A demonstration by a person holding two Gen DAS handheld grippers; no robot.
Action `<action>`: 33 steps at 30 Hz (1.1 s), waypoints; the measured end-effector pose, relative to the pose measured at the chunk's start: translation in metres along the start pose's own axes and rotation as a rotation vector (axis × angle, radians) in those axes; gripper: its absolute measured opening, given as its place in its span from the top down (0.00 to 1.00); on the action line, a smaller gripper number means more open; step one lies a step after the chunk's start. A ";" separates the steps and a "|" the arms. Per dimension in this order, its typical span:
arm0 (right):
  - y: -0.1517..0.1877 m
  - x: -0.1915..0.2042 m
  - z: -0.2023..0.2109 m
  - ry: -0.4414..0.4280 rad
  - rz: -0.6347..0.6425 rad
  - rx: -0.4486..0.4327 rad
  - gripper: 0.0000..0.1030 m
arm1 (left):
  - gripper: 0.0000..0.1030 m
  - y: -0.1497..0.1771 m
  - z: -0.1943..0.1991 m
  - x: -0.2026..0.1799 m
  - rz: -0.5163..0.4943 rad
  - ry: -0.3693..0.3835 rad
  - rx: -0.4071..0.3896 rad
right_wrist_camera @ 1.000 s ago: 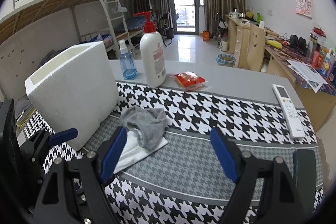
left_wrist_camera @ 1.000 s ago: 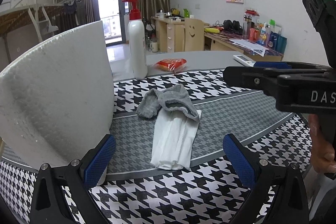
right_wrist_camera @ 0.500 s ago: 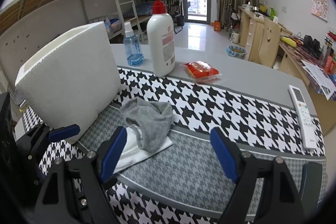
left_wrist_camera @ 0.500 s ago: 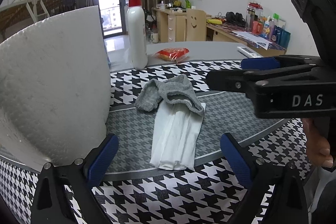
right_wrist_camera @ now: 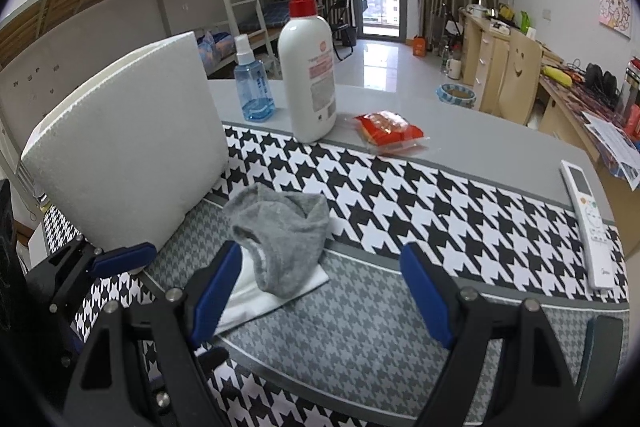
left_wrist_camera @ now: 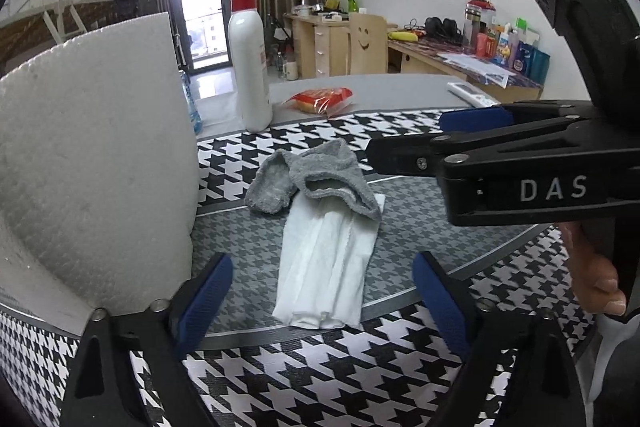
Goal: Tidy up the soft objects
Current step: 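Move both tools toward the grey sock and white cloth, then close the left tool on the white cloth while the right grasps the grey sock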
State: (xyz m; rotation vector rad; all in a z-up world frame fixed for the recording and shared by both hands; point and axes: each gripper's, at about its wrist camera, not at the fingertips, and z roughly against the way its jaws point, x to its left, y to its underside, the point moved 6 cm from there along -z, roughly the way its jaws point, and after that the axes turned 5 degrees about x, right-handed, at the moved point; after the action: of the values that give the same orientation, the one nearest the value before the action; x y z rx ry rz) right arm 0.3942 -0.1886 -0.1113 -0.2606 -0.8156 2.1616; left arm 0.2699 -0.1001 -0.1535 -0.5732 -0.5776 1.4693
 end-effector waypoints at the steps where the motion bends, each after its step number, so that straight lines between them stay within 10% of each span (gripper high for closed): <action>1: 0.000 0.000 -0.001 0.001 0.002 0.003 0.18 | 0.17 0.001 -0.001 0.001 0.000 0.004 0.005; 33: 0.003 0.011 -0.043 -0.024 0.043 0.090 0.44 | 0.56 0.014 -0.017 -0.004 -0.058 0.047 0.125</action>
State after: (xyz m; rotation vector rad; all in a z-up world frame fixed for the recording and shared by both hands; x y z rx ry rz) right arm 0.4035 -0.1616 -0.1455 -0.2092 -0.7300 2.2391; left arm 0.2711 -0.1042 -0.1753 -0.4878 -0.4584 1.4223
